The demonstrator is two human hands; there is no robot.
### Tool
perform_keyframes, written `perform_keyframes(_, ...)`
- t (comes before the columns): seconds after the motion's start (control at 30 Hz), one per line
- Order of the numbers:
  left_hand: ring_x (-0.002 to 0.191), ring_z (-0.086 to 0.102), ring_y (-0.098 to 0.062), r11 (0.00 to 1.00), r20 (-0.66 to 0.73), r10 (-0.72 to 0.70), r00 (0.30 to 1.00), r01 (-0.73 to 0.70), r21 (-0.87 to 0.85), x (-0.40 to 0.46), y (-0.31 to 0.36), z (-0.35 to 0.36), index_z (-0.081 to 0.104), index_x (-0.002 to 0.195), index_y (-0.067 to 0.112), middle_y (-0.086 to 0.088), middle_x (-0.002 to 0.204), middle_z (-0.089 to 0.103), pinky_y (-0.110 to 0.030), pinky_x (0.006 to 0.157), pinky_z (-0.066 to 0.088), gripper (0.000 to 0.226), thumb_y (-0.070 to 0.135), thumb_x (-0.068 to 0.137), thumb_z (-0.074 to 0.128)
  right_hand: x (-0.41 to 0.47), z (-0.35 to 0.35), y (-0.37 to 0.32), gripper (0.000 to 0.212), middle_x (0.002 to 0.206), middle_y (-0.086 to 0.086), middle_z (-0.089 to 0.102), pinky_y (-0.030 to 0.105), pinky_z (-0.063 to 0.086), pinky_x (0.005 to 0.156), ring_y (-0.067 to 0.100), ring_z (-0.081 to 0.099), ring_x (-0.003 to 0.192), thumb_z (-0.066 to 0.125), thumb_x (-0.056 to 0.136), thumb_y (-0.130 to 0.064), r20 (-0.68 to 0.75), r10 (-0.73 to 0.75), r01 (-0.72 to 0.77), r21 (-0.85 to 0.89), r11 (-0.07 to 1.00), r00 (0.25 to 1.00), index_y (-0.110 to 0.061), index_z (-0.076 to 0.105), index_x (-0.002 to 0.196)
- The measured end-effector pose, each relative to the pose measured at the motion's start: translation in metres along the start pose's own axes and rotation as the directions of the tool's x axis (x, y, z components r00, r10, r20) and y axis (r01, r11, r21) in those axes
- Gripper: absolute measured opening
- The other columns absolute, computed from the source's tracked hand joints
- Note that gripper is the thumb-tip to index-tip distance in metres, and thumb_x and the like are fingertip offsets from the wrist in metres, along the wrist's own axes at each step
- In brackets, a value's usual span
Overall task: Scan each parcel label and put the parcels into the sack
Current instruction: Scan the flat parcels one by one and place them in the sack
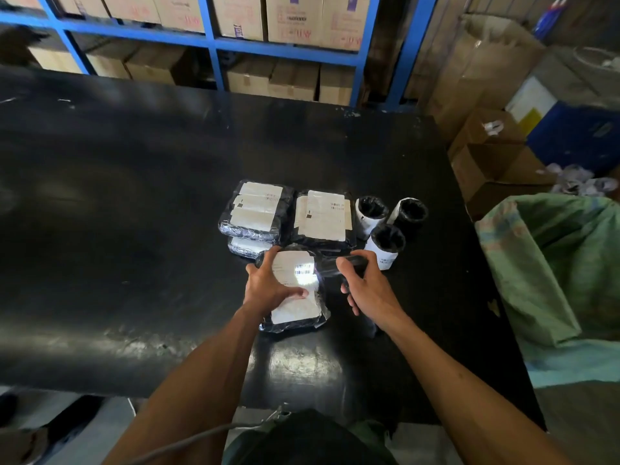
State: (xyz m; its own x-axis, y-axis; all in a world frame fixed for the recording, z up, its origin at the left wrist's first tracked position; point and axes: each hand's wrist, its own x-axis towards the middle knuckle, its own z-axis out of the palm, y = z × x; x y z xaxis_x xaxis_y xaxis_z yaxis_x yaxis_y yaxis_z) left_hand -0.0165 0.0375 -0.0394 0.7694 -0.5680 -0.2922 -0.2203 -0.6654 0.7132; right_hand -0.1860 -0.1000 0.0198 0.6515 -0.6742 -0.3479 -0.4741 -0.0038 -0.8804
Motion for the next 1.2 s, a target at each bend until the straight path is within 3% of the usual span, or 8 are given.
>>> perform_keyframes(0.27,0.095,0.052,-0.030,0.999,-0.006,0.032,0.999,-0.032,-0.039,0.004,-0.001,-0.004,0.039,0.136,0.051,-0.009,0.116,0.038,-0.035,0.080,0.053,0.107,0.041,0.047,0.098,-0.002,0.004,-0.001,0.047,0.095,0.008,0.075,0.034,0.051,0.050,0.022,0.063,0.055,0.068,0.088,-0.058,0.045,-0.001,-0.002,0.060,0.998,0.999,-0.032,0.050,0.122)
perform_keyframes(0.43,0.093,0.047,-0.026,0.997,-0.020,0.048,0.999,-0.049,-0.053,0.007,-0.004,-0.013,0.039,0.138,0.050,-0.009,0.117,0.039,-0.039,0.092,0.051,0.110,0.041,0.046,0.098,0.004,-0.004,0.010,0.048,0.099,0.013,0.070,0.035,0.057,0.056,0.022,0.066,0.061,0.070,0.087,-0.026,-0.012,0.035,-0.034,0.043,0.999,0.999,-0.032,0.044,0.127)
perform_keyframes(0.53,0.097,0.044,-0.023,0.995,-0.025,0.071,0.997,-0.073,-0.074,0.010,-0.010,-0.019,0.039,0.139,0.050,-0.009,0.119,0.043,-0.037,0.093,0.049,0.110,0.042,0.046,0.098,0.010,-0.006,0.024,0.044,0.100,0.007,0.070,0.032,0.063,0.061,0.021,0.075,0.070,0.064,0.093,-0.020,-0.092,0.095,-0.100,-0.051,0.994,0.991,-0.030,0.039,0.129)
perform_keyframes(0.6,0.103,0.044,-0.021,0.992,-0.023,0.087,0.996,-0.089,-0.094,0.011,-0.014,-0.023,0.040,0.135,0.052,-0.007,0.121,0.050,-0.033,0.093,0.047,0.108,0.047,0.044,0.097,0.016,-0.005,0.038,0.045,0.101,0.005,0.068,0.038,0.065,0.065,0.023,0.077,0.076,0.064,0.094,-0.022,-0.140,0.146,-0.159,-0.089,0.983,0.979,-0.030,0.037,0.129)
perform_keyframes(0.67,0.111,0.051,-0.024,0.987,-0.018,0.095,0.995,-0.096,-0.127,0.013,-0.015,-0.028,0.040,0.129,0.056,-0.002,0.119,0.056,-0.040,0.096,0.051,0.107,0.058,0.037,0.095,0.021,-0.005,0.051,0.049,0.101,0.005,0.068,0.046,0.065,0.072,0.025,0.075,0.080,0.064,0.091,-0.030,-0.168,0.177,-0.205,-0.170,0.964,0.970,-0.032,0.034,0.130)
perform_keyframes(0.8,0.111,0.058,-0.024,0.973,0.009,0.118,0.993,-0.114,-0.203,0.011,-0.011,-0.038,0.043,0.127,0.053,0.004,0.118,0.061,-0.047,0.090,0.057,0.106,0.056,0.034,0.095,0.028,-0.004,0.064,0.062,0.119,0.009,0.066,0.044,0.053,0.095,0.034,0.065,0.111,0.066,0.092,-0.036,-0.219,0.226,-0.287,-0.304,0.908,0.949,-0.022,0.032,0.142)
perform_keyframes(1.03,0.112,0.058,-0.018,0.950,-0.006,0.142,0.990,-0.138,-0.281,0.005,0.004,-0.033,0.046,0.127,0.048,0.010,0.118,0.061,-0.043,0.093,0.055,0.104,0.047,0.038,0.099,0.031,-0.006,0.068,0.066,0.124,0.012,0.065,0.038,0.048,0.098,0.035,0.060,0.121,0.067,0.095,-0.038,-0.187,0.256,-0.307,-0.344,0.887,0.949,-0.015,0.033,0.146)
perform_keyframes(1.2,0.112,0.061,-0.017,0.933,0.025,0.180,0.983,-0.163,-0.322,0.006,0.034,-0.022,0.046,0.128,0.049,0.009,0.119,0.062,-0.041,0.092,0.057,0.110,0.051,0.032,0.099,0.030,-0.026,0.051,0.069,0.132,0.005,0.058,0.043,0.043,0.098,0.033,0.059,0.123,0.057,0.088,-0.053,-0.164,0.201,-0.254,-0.438,0.862,0.966,-0.032,0.025,0.146)
